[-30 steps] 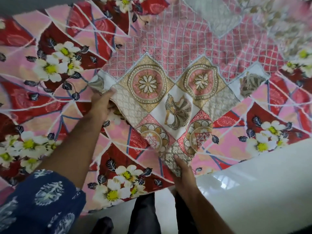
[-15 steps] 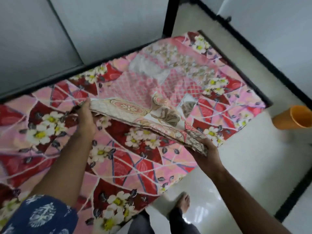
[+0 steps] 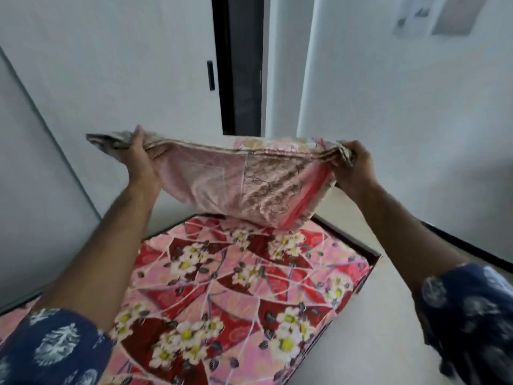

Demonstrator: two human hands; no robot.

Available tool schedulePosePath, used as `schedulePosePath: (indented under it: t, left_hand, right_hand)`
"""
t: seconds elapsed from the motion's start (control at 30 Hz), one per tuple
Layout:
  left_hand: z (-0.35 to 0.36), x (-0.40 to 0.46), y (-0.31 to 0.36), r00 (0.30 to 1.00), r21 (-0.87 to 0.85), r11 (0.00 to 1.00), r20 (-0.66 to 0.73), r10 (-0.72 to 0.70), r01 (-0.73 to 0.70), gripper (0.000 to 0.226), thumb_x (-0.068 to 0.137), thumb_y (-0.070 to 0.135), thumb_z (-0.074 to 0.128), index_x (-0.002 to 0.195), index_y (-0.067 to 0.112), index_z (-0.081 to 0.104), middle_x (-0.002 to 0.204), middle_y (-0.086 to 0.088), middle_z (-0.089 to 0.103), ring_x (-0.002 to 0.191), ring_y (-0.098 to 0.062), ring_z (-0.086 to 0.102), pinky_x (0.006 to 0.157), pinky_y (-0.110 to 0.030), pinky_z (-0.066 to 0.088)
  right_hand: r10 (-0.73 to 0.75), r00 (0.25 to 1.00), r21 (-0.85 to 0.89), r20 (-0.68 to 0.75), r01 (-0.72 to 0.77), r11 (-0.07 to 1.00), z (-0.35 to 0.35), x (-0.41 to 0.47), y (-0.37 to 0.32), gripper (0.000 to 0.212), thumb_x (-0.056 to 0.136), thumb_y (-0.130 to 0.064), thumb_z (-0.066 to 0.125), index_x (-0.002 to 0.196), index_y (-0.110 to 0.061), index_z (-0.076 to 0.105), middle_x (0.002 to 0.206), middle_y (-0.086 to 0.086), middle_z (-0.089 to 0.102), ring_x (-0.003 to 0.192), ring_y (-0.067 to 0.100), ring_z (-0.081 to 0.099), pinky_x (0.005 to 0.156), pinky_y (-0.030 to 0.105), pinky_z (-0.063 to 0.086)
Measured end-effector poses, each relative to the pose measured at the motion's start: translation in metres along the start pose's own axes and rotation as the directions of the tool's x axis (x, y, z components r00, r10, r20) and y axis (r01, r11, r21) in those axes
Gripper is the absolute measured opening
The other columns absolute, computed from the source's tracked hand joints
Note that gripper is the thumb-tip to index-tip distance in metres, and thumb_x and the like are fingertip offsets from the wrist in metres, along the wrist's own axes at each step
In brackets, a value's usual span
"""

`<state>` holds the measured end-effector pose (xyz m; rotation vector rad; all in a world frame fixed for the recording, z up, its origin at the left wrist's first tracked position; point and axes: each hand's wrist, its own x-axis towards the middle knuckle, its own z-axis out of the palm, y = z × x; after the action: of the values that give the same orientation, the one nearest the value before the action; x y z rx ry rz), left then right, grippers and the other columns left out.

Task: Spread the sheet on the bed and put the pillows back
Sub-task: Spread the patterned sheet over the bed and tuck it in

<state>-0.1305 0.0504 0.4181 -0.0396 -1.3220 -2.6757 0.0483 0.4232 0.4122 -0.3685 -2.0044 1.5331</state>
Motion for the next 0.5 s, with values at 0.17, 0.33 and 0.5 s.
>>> schedulePosePath:
  t: [0.17, 0.33, 0.5]
  left_hand:
    - [0.078, 0.034, 0.008, 0.993, -0.07, 0.991, 0.014, 0.114, -0.113, 0.081, 0.067, 0.047, 0.09, 0.129, 0.004, 0.06, 0.124, -0.023, 0.068, 0.111, -0.043, 0.067, 0.086, -0.058, 0.058]
    - [0.157, -0.018, 0.001, 0.975, 0.044, 0.974, 0.011, 0.224, -0.224, 0.027, 0.093, 0.037, 0.069, 0.101, 0.012, 0.066, 0.087, -0.007, 0.076, 0.069, -0.022, 0.074, 0.061, -0.034, 0.061]
    - [0.172, 0.021, -0.048, 0.966, 0.148, 0.957, -0.016, 0.257, -0.252, 0.075, 0.082, 0.07, 0.066, 0.12, 0.006, 0.066, 0.11, -0.006, 0.076, 0.096, -0.025, 0.075, 0.086, -0.04, 0.061]
  right_hand:
    - [0.033, 0.999, 0.627, 0.008, -0.031, 0.778, -0.071, 0.069, -0.065, 0.041, 0.094, -0.011, 0.047, 0.064, -0.015, 0.076, 0.067, -0.004, 0.07, 0.067, 0.01, 0.067, 0.073, 0.022, 0.05]
    - [-0.028, 0.999, 0.662, 0.023, 0.006, 0.75, -0.11, 0.114, -0.074, 0.035, 0.097, -0.016, 0.049, 0.072, -0.017, 0.073, 0.071, -0.001, 0.069, 0.071, 0.014, 0.066, 0.076, 0.028, 0.048]
    - [-0.039, 0.999, 0.635, 0.025, 0.014, 0.772, -0.139, 0.159, -0.055, 0.015, 0.095, -0.022, 0.058, 0.09, -0.01, 0.064, 0.079, 0.005, 0.067, 0.074, 0.02, 0.064, 0.071, 0.029, 0.051]
